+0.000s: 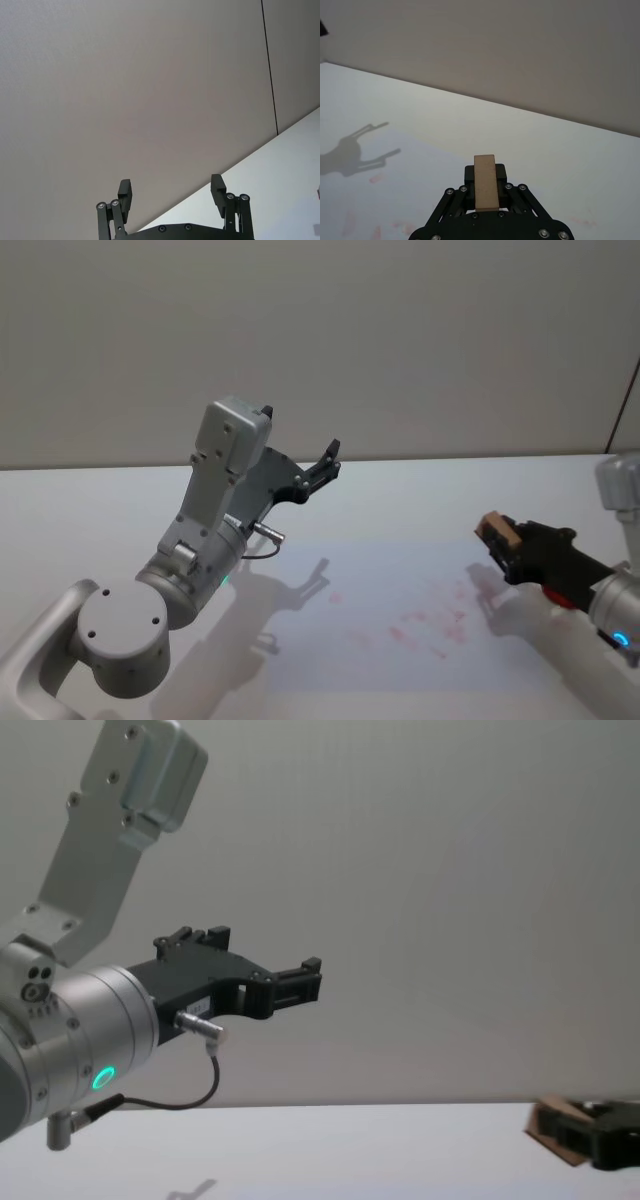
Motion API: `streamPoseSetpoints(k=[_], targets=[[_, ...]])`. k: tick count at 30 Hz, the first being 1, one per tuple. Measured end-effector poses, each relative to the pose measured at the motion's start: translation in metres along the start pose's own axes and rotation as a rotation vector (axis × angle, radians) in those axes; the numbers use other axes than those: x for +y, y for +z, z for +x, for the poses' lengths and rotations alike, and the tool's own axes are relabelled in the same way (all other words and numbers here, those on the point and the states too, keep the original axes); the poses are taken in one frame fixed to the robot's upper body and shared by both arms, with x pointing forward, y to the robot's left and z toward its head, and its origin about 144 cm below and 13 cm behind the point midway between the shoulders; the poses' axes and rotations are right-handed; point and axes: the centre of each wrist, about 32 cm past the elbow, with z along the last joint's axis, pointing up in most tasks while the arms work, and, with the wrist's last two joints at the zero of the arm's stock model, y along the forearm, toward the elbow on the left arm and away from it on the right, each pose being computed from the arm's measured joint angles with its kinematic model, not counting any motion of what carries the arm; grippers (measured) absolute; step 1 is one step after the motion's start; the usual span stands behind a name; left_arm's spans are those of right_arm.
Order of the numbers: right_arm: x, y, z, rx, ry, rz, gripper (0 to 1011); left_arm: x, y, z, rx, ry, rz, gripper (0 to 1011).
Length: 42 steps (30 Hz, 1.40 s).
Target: Use the one hand to pick up the stamp and affix it onto the A4 paper.
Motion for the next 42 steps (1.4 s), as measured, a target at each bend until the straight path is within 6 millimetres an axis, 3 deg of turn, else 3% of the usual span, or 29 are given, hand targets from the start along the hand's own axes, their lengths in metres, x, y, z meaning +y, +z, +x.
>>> streamPoseSetpoints(k=[17, 42], targets=[[0.035, -0.008, -0.039, -0.021, 0.153, 0.013, 220, 0.0, 0.0, 0.0, 0.0, 0.0, 0.0, 1001], [0.05, -0.037, -0.05, -0.114, 0.192, -0.044, 220, 0.0, 0.0, 0.0, 0.0, 0.0, 0.0, 1001]])
